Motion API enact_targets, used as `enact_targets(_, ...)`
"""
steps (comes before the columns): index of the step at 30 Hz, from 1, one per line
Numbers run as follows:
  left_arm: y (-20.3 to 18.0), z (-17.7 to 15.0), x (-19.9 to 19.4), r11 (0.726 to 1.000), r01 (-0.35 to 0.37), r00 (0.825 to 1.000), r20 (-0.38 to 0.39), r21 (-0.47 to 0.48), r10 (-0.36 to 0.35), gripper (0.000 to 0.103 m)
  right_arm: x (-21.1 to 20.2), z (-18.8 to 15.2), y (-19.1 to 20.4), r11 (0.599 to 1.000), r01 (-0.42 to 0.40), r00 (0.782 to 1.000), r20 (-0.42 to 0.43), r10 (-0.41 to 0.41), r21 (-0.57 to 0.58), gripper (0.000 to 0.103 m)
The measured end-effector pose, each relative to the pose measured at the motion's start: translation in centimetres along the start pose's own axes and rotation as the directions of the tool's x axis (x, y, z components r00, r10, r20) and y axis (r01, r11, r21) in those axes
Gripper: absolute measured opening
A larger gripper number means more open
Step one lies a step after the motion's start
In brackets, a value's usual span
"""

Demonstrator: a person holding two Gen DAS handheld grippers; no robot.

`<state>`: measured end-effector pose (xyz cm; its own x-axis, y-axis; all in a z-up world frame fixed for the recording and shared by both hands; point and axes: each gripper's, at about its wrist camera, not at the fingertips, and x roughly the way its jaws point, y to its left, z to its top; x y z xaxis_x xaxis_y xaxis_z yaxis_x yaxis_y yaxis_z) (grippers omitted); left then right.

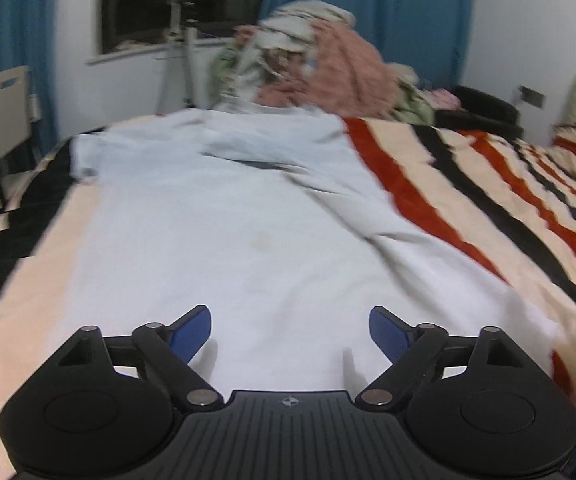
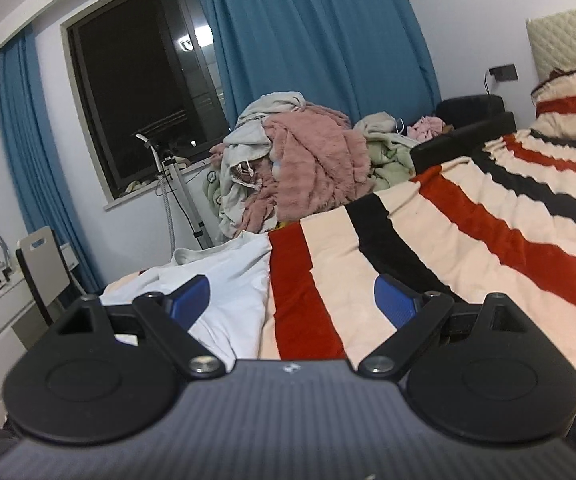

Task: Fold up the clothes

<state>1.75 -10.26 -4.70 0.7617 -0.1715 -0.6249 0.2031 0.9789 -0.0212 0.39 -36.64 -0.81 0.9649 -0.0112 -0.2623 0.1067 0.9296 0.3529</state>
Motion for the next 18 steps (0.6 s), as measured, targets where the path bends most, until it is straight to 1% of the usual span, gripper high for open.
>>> enact_targets(2, -2.2, 0.3, 0.7, 0.999, 0.031, 1.000, -0.001, 0.027, -0.031, 0.085, 0.1, -0.1, -0.4, 1.000, 0.004, 1.000, 0.001, -0.004, 0.015, 0.091)
enact_targets(5, -5.5, 0.6, 1.7, 0.993, 0.100, 0.995, -0.010, 0.062, -0.099, 0.080, 0.0, -0.1, -1.0, 0.999, 0.010, 1.000, 0.011, -0.010, 0.040, 0.091)
enact_targets(8, -8.8, 0.6, 2.9, 0.980, 0.176, 0.984, -0.031, 0.088, -0.174, 0.073, -0.1, -0.1, -1.7, 0.997, 0.022, 1.000, 0.018, -0.024, 0.073, 0.091)
enact_targets(10, -10.6, 0.3, 3.6, 0.971, 0.213, 0.977, -0.047, 0.109, -0.209, 0.065, -0.1, -0.1, -2.2, 0.995, 0.029, 0.999, 0.021, -0.031, 0.097, 0.091)
enact_targets(12, -12.3, 0.0, 4.2, 0.961, 0.246, 0.969, -0.063, 0.125, -0.240, 0.059, -0.2, -0.1, -2.8, 0.991, 0.043, 0.998, 0.032, -0.047, 0.124, 0.091)
enact_targets(13, -12.8, -0.2, 4.5, 0.955, 0.268, 0.963, -0.071, 0.127, -0.260, 0.055, -0.3, -0.1, -3.1, 0.989, 0.055, 0.997, 0.043, -0.062, 0.140, 0.091)
enact_targets(15, -13.6, -0.6, 4.9, 0.941, 0.314, 0.948, -0.089, 0.128, -0.304, 0.051, -0.8, 0.1, -3.9, 0.982, 0.078, 0.993, 0.071, -0.091, 0.173, 0.091)
enact_targets(18, -14.6, -1.3, 5.6, 0.913, 0.388, 0.919, -0.121, 0.123, -0.374, 0.050, -1.4, 0.3, -5.2, 0.971, 0.113, 0.983, 0.117, -0.140, 0.212, 0.091)
